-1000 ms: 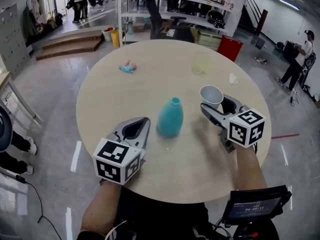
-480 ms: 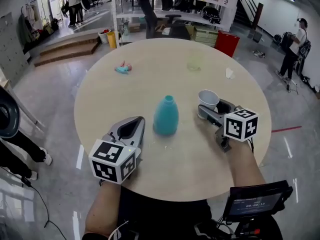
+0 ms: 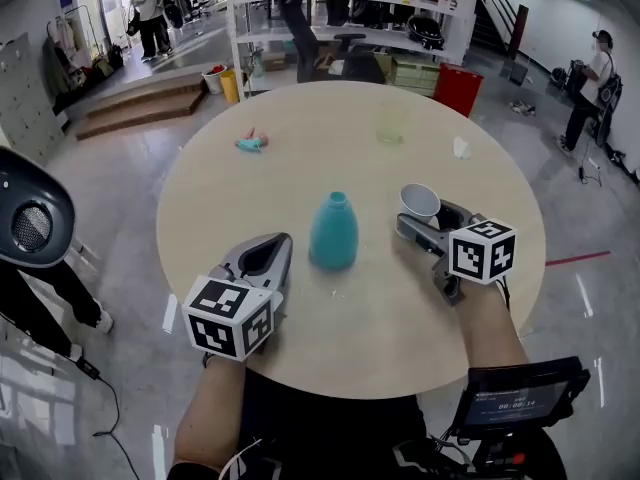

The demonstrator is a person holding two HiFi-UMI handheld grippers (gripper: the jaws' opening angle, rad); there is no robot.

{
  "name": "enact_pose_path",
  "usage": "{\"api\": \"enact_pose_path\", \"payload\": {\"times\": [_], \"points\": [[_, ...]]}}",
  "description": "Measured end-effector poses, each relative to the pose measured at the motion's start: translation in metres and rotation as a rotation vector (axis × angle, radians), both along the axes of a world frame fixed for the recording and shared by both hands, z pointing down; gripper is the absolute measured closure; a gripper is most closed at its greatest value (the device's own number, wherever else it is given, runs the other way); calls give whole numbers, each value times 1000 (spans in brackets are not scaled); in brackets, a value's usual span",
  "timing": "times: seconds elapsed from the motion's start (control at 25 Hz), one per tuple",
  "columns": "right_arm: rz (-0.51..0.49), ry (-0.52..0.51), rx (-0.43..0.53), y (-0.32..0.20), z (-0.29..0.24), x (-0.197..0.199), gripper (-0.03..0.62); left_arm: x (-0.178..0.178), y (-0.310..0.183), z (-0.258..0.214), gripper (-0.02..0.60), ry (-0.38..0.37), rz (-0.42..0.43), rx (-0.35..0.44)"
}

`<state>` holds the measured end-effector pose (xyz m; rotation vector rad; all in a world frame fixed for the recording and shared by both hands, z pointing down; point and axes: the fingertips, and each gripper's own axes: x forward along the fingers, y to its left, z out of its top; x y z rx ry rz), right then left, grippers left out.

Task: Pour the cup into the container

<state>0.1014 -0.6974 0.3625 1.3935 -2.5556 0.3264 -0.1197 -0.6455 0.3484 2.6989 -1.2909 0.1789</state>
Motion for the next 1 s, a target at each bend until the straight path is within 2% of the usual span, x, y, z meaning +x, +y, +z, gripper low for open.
{"api": "enact_pose_path", "payload": {"times": [0.44,0.68,0.88,1.0], "points": [[33,-63,-16,1,0,2,287,-10,0,7,583,2,-23,8],[37,-51,13,2,-6,7,287,1,31,-6,581,25,-12,102],[56,-68,63,60,-28,24,289,13,95,-32,583,47,-23,135],[14,-83,86,99,-33,18,290,22,133,-38,583,48,-19,146]]}}
